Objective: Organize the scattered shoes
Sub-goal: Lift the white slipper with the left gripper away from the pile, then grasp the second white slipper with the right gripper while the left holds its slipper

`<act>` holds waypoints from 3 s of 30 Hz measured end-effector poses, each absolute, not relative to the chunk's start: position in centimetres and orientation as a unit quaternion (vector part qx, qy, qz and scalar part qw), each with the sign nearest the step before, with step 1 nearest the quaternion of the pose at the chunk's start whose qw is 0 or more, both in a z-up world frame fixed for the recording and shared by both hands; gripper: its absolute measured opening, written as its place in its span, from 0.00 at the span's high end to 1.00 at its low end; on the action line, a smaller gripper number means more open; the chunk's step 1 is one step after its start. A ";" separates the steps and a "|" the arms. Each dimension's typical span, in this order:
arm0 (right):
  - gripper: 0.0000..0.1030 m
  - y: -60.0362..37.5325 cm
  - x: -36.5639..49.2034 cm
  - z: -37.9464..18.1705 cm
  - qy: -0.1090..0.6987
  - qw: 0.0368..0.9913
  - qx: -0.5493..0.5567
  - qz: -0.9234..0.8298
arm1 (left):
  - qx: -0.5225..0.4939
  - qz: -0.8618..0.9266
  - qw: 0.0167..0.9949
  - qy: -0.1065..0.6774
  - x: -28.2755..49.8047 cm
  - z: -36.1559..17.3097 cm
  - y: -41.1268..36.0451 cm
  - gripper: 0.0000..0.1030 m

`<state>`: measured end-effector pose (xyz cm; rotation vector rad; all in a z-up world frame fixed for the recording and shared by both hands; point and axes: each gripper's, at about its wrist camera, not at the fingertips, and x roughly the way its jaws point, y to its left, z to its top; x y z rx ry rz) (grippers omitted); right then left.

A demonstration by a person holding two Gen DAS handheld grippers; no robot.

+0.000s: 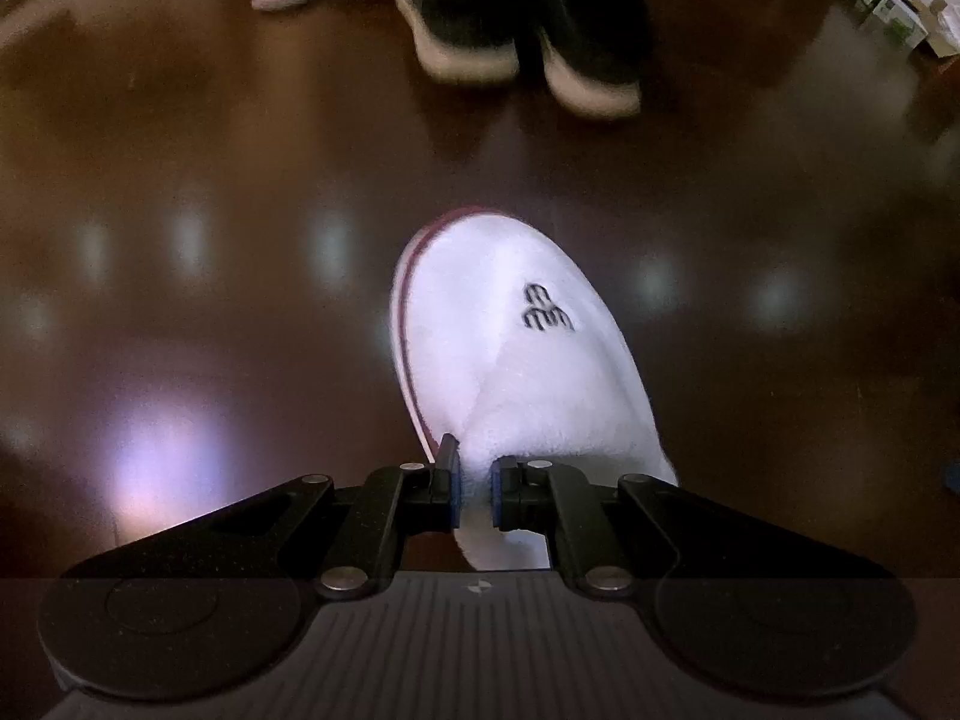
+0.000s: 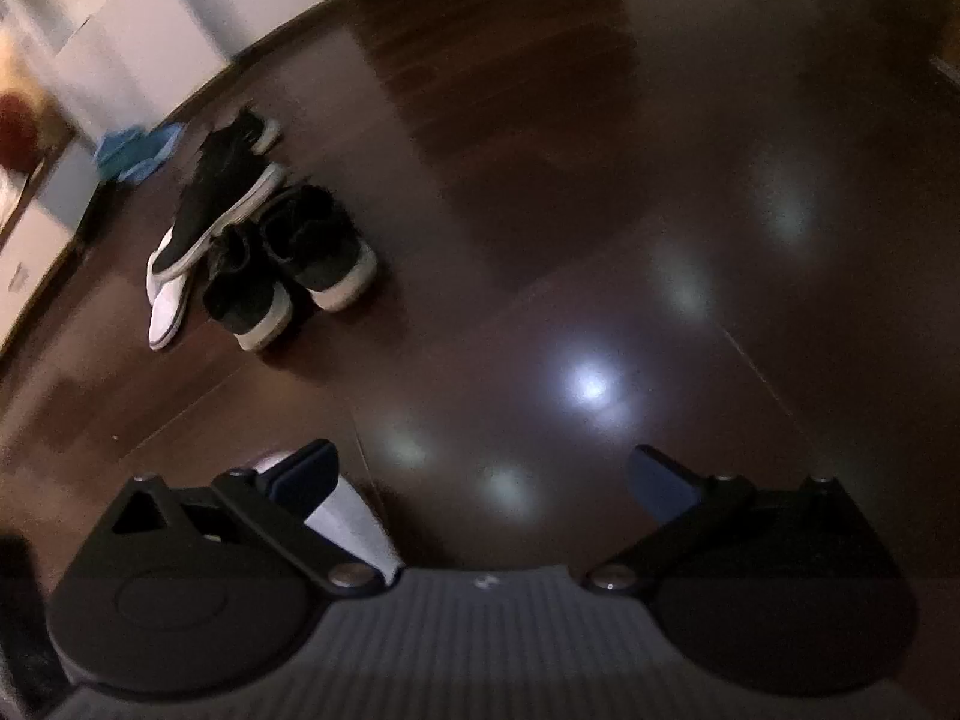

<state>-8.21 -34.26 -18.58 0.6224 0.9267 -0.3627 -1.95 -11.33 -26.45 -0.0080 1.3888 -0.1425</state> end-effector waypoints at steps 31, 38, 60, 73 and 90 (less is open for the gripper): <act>0.00 -32.7 -16.8 -23.6 0.482 0.735 0.429 -0.206 | 0.007 -0.096 0.737 0.669 -10.4 -28.8 -12.2 0.34; 0.00 -31.8 -17.5 -21.8 0.470 0.737 0.445 -0.195 | 0.009 -0.086 0.773 0.628 -9.9 -22.9 -9.0 0.19; 0.17 -28.7 -15.2 -27.2 0.482 0.688 0.506 -0.197 | 0.070 -0.043 0.799 0.595 -4.2 -14.3 -7.0 0.14; 0.39 -27.5 -15.0 -30.8 0.489 0.667 0.522 -0.209 | 0.074 -0.031 0.761 0.644 -5.1 -16.8 -5.5 0.14; 0.91 -28.3 -13.4 -30.4 0.543 0.723 0.392 -0.168 | 0.060 -0.035 0.749 0.658 -4.7 -17.2 -5.5 0.13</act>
